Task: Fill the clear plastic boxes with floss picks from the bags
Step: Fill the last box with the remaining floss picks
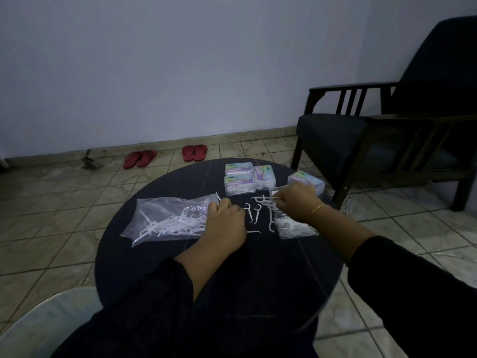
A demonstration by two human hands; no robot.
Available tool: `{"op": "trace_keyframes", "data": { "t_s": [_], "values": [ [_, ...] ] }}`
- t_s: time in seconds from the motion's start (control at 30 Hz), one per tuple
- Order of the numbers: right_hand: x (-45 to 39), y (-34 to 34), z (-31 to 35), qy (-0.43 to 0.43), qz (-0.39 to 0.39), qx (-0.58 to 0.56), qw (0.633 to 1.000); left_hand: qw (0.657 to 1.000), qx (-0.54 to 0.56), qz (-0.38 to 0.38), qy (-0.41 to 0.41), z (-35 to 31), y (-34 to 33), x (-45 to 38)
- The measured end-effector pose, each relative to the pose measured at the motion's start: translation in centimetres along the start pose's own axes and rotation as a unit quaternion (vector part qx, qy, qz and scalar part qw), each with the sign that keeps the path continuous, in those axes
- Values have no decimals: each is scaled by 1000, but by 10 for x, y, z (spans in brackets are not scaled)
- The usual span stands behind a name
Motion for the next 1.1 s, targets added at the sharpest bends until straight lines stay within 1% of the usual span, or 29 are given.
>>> {"op": "trace_keyframes", "data": {
  "t_s": [0.13,0.27,0.33,0.4,0.5,0.57,0.67,0.73,0.83,0.93,1.1],
  "values": [
    [-5,3,-32,-40,2,-50,998,999,34,0,15,-14,0,-7],
    [-7,-7,-55,-60,16,-103,993,997,70,-12,23,-31,0,-15],
    [-5,-12,-63,-64,12,-88,994,995,97,-9,31,-37,-1,-19],
    [-4,-17,-67,-63,8,-46,997,992,118,-7,40,-42,-2,-22],
    [-2,-24,-66,-47,21,-4,999,989,141,3,52,-41,-8,-23],
    [-2,-27,-66,-36,31,-7,999,982,176,-3,66,-39,-10,-23],
    [-3,-31,-68,-35,40,-38,998,973,213,-40,74,-38,-5,-23],
    [-4,-31,-73,-50,31,-63,996,974,208,-56,67,-38,-4,-23],
    [-4,-31,-81,-74,25,-59,995,980,189,-36,54,-42,-10,-27],
    [-1,-39,-84,-84,66,-37,994,980,189,-35,46,-47,-14,-32],
    [-2,-42,-80,-71,70,-60,993,982,183,-45,28,-53,-15,-38]
  ]
}}
Point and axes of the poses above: each hand's wrist, its own x-axis away from the middle knuckle, its own y-axis out of the back of the hand, z = x × y, the point moved 8 cm from there along -x, towards the middle knuckle, and after that the axes turned 15 degrees about -y, right-handed, at the moved point
